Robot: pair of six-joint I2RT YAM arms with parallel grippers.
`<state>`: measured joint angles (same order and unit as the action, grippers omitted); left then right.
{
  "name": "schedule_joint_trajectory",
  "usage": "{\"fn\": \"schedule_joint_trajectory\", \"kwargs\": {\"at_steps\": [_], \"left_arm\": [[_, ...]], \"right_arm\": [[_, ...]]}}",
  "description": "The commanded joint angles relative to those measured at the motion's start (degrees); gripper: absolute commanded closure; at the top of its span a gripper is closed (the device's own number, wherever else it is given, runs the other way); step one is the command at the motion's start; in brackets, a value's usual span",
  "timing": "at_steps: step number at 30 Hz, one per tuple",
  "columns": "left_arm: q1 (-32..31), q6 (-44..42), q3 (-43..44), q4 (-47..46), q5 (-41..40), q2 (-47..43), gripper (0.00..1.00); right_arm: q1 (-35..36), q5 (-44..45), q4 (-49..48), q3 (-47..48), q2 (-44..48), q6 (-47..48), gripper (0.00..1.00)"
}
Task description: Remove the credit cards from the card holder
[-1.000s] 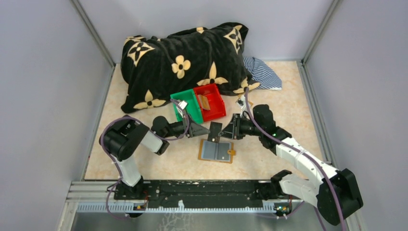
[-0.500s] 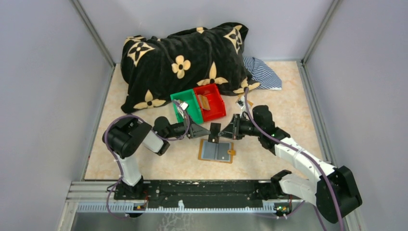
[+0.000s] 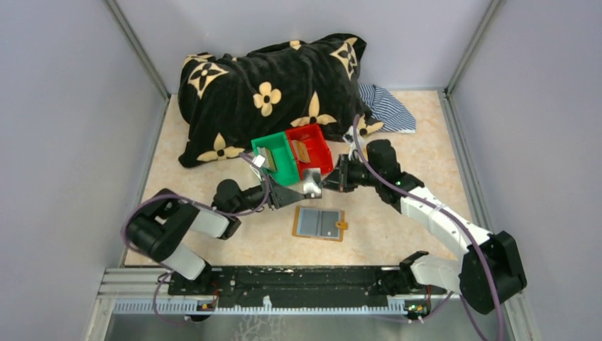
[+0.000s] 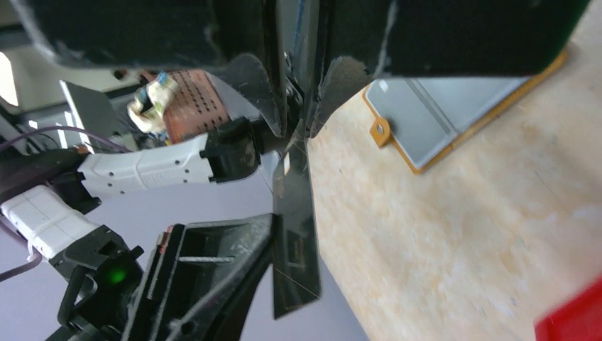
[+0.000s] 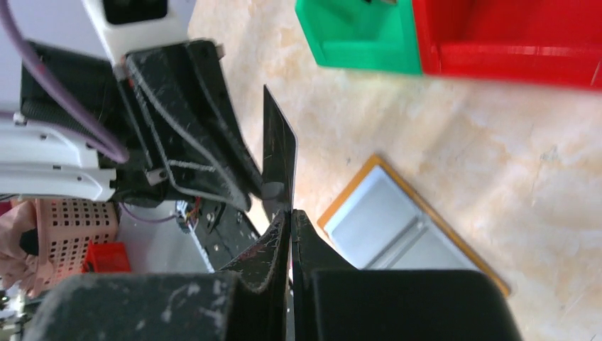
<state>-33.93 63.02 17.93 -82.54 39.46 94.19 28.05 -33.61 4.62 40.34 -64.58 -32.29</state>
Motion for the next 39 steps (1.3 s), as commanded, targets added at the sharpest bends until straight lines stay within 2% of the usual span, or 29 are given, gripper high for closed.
{"fn": "schedule_joint_trajectory", "kwargs": {"at_steps": [1,5,9,13,18,19,21,22,25,28,30,34,39], "left_arm": [[0.07,-10.63,-3.18,11.40,-6.80,-11.03,0.79],[0.87,-11.70,-5.41,17.30,-9.19,-16.96,0.79],[0.97,-14.79,-7.88,26.06,-12.59,-23.18,0.79],[0.97,-20.14,-9.74,39.19,-16.46,-32.80,0.80],[0.97,-24.88,-10.95,57.57,-22.10,-48.24,0.80],[0.97,-25.51,-11.30,60.29,-22.77,-51.02,0.76],[0.97,-26.39,-12.70,64.62,-23.65,-56.95,0.56],[0.96,-26.42,-13.49,65.65,-23.87,-59.13,0.52],[0.97,-26.14,-14.26,71.07,-25.25,-64.34,0.49],[0.96,-27.28,-12.74,76.59,-27.28,-67.85,0.49],[0.97,-28.43,-11.53,79.42,-28.39,-69.48,0.49],[0.97,-30.21,-9.72,82.25,-29.79,-69.68,0.49],[0.97,-30.53,-8.85,80.58,-29.07,-65.86,0.48]], "right_arm": [[-0.19,2.00,-0.28,7.55,-3.87,3.66,1.00],[-0.19,1.66,-0.79,11.41,-7.56,4.31,1.00],[0.00,4.15,3.92,18.85,-13.37,8.03,1.00],[2.81,9.95,13.38,32.23,-21.15,12.64,1.00],[8.41,18.98,25.91,51.26,-35.08,14.94,1.00],[9.55,21.51,28.98,55.62,-38.07,15.51,1.00],[12.00,26.13,35.93,65.37,-44.56,15.94,1.00],[12.85,27.73,39.17,70.94,-48.24,15.94,1.00],[15.28,31.92,49.25,87.28,-59.28,16.46,1.00],[16.77,36.35,54.95,98.42,-67.46,17.26,1.00],[16.86,36.37,55.54,100.45,-69.00,17.09,1.00],[16.88,37.83,54.41,98.04,-68.04,17.24,1.00],[16.93,39.00,51.95,92.54,-65.11,17.61,1.00]]}}
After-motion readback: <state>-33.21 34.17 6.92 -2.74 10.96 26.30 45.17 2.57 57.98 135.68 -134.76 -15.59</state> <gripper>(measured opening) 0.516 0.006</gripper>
